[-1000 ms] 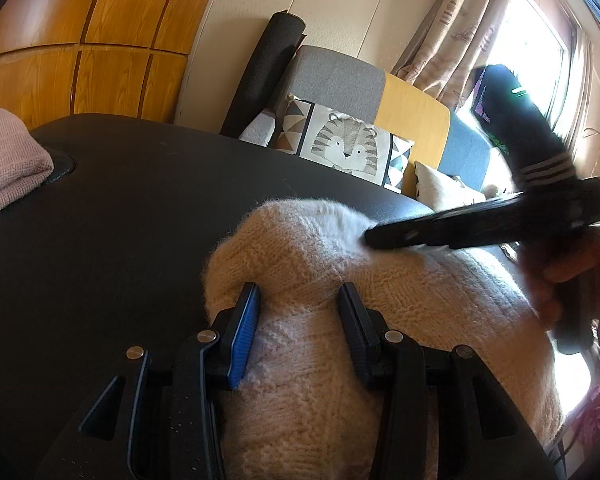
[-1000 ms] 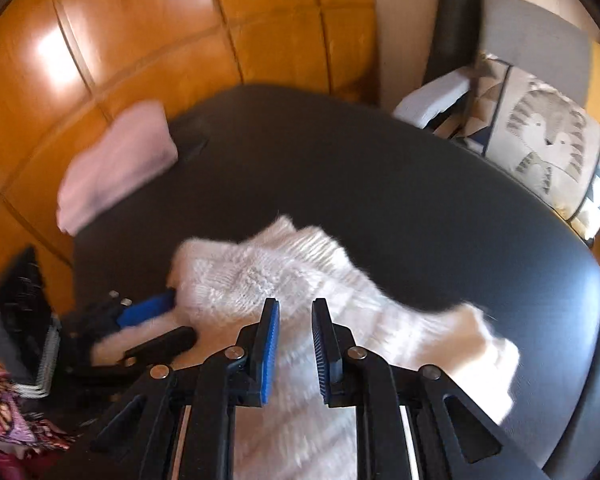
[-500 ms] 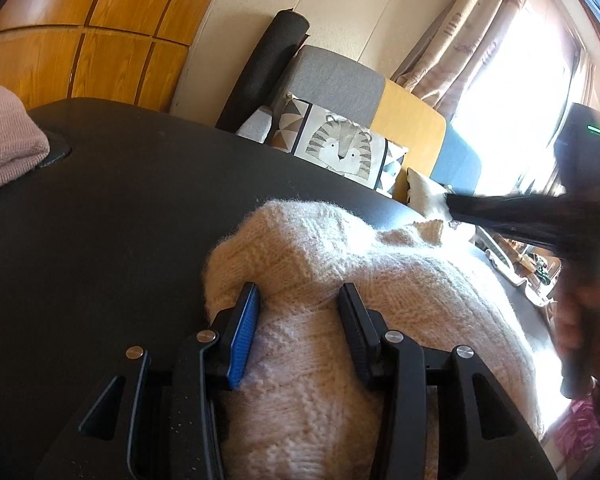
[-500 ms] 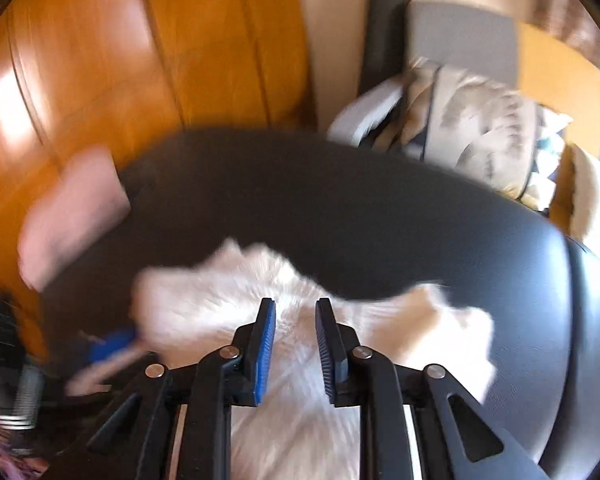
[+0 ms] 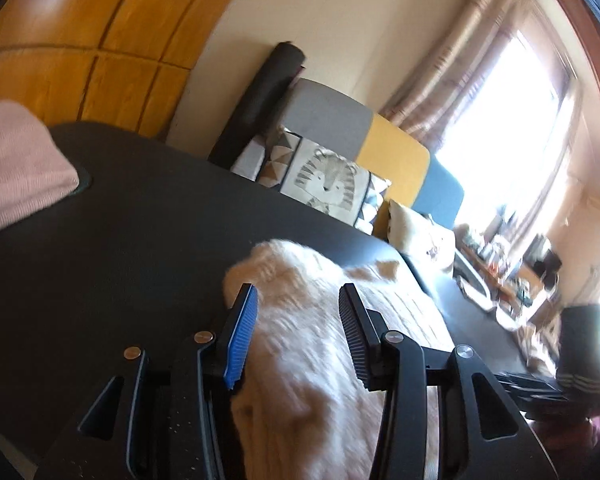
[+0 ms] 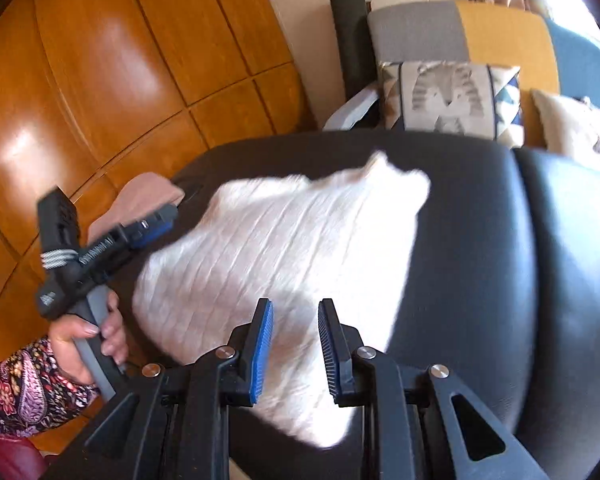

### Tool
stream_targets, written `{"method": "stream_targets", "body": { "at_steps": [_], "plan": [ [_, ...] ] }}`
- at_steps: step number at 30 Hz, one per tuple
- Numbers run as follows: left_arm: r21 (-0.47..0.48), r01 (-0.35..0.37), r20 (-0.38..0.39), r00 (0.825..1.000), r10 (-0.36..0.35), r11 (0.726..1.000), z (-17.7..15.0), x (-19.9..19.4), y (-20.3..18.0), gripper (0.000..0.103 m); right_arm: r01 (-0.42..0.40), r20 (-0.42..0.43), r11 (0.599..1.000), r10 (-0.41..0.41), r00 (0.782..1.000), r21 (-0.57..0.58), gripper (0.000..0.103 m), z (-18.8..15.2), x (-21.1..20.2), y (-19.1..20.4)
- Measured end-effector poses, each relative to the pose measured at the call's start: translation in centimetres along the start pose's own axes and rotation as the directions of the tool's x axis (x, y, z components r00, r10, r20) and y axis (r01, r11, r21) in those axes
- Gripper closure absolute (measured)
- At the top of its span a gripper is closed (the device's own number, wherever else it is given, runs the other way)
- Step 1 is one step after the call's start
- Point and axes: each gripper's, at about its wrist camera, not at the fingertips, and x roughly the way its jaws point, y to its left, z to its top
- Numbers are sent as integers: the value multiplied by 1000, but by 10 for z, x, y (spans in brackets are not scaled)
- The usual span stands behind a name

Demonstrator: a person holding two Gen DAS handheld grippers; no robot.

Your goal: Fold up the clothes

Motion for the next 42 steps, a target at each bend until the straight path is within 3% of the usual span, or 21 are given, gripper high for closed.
{"method": "stream_targets", "body": {
  "at_steps": [3,7,9,13,18,22,24,25,26,27,30,38,42],
  "plan": [
    [-6,0,-17,1000,0,1000,-8,-9,1,57,-17,-16,999,17,1000,-43,80,-6,14,18],
    [-14,-1,-40,999,0,1000,-18,-21,2,57,-12,-108,989,-4,994,-149,80,-24,44,40],
    [-19,-1,-51,999,0,1000,-23,-27,3,57,6,-90,985,-22,996,-170,80,-34,44,46],
    [-28,-1,-75,997,-1,1000,-34,-38,4,57,-67,-35,992,64,997,-109,80,-41,23,41],
    [-80,40,-123,991,-50,996,-43,-38,5,57,-107,53,994,106,993,15,80,-51,-1,19],
    [-114,53,-156,985,-71,992,-49,-32,2,57,-174,27,981,173,985,83,80,-58,6,14],
    [-88,19,-167,985,-33,996,-53,-33,-1,58,-196,-13,979,197,980,61,80,-63,12,23],
    [-59,12,-166,986,-22,998,-53,-34,-4,59,-193,-33,980,194,980,42,80,-65,15,28],
    [-28,6,-166,986,-10,1000,-54,-34,-8,74,-147,-51,989,146,988,-4,80,-68,18,36],
    [21,0,-174,985,4,1000,-54,-35,-14,79,-104,-65,994,101,993,-46,80,-71,20,43],
    [109,-8,-175,984,27,994,-54,-41,-24,83,-31,-64,993,24,998,-117,80,-79,23,56],
    [183,-46,-146,987,73,982,-58,-47,-26,94,57,74,986,-46,996,-156,79,-77,6,69],
    [249,-63,-131,987,98,967,-64,-45,-29,94,76,14,991,-75,997,-105,79,-76,20,55]
  ]
}}
